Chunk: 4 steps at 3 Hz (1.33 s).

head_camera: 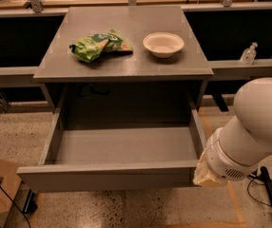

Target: Close top drawer

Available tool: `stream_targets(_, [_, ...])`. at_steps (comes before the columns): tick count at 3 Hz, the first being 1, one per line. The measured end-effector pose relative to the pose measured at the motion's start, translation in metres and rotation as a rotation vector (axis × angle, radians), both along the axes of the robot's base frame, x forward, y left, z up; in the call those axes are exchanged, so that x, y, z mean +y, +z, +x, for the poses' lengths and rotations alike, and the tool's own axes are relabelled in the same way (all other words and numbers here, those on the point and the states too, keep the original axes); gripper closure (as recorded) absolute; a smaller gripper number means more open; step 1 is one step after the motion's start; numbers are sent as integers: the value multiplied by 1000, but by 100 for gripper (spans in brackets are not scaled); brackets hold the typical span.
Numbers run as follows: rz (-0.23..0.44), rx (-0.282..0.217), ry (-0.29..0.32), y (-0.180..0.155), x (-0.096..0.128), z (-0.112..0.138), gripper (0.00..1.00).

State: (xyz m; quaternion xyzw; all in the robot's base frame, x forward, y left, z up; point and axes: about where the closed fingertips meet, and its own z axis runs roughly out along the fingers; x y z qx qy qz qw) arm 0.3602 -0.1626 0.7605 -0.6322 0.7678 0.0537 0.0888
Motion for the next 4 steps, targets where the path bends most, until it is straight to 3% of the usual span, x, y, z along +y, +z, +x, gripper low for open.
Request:
stream_targets(3, [-4,-4,2,1,1,-1,12])
stream_targets(4, [-5,-5,2,2,1,-2,0])
